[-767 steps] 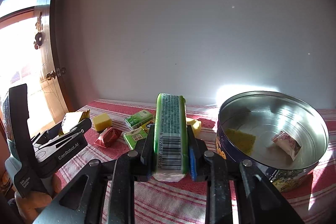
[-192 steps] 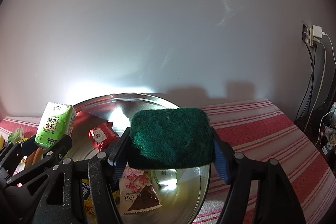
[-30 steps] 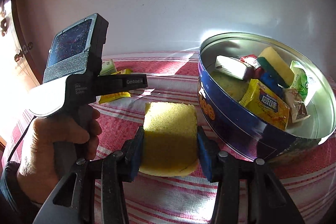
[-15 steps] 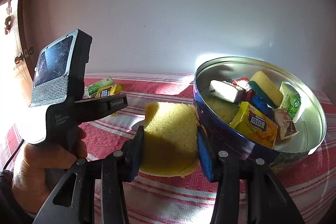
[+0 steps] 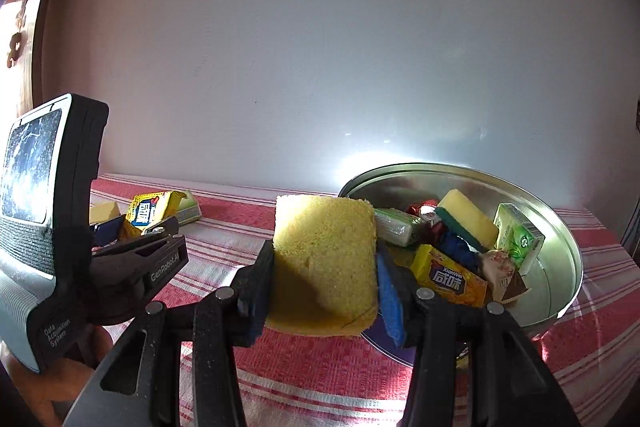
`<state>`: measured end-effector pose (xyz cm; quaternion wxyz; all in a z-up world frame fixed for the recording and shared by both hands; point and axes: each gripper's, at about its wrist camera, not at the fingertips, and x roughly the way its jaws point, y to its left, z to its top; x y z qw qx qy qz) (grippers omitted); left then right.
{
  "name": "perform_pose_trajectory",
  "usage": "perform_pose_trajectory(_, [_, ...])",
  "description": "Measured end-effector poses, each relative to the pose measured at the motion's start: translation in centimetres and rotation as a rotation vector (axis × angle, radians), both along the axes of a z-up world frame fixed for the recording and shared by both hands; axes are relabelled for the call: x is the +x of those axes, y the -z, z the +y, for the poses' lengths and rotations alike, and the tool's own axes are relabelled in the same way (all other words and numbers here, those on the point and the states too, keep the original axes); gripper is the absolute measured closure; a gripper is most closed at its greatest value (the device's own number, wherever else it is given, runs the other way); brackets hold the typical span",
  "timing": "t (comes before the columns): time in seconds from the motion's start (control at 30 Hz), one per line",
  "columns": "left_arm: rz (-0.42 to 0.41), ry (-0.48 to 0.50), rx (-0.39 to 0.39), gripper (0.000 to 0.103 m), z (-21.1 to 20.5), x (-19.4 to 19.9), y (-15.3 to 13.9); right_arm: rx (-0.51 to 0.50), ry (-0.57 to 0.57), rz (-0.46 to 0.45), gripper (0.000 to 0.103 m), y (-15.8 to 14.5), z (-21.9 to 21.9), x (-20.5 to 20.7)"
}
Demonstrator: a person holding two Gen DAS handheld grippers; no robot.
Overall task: Organize objects
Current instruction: 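Lift the yellow sponge with the right tool while the left tool grasps the yellow cracker pack, then carry the yellow sponge and yellow cracker pack over the blue tin with both tools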
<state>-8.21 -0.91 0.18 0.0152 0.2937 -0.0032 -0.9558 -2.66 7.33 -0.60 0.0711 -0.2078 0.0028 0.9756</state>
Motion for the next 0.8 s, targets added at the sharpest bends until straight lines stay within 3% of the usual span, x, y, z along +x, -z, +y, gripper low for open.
perform_pose_trajectory(0.37, [0.055, -0.004, -0.023, 0.054, 1.0, 1.8, -0.5, 0.026, 0.003, 0.017, 0.054, -0.1, 0.3, 1.5])
perform_pose_trajectory(0.8, [0.063, 0.023, -0.018, 0.054, 3.0, 4.0, -0.5, 0.055, 0.041, 0.024, 0.054, -0.5, 2.7, 4.2])
